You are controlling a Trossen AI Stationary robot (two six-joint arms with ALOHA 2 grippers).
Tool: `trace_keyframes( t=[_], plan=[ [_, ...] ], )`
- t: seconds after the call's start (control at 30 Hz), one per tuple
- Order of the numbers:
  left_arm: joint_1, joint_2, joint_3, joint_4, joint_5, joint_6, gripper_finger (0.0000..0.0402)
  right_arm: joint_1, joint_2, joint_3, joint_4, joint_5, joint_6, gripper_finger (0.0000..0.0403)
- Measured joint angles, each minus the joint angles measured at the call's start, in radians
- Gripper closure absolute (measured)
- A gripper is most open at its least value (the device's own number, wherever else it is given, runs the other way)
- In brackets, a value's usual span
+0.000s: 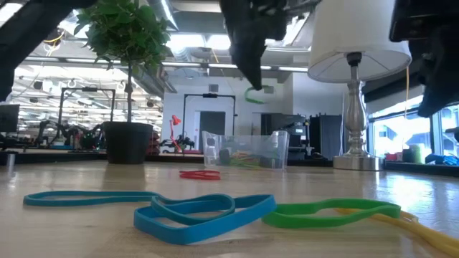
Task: Pick and place rubber bands into bin
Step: Put the green rubber band into the transparent bin
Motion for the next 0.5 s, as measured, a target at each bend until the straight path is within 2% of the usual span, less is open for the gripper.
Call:
trace_keyframes(
  t=[0.23,0.5],
  plan=[
    [0.214,0.032,0.010,0.016,-0.008,0.168,0.0399,-0.089,0.000,0.000,0.034,0.000,0.005,0.0302],
    [0.324,0.169,0.008,0.046,0.069,0.242,0.0400,-0.205,0.000,0.000,0.075,0.001,0.007,0.0302]
  ],
)
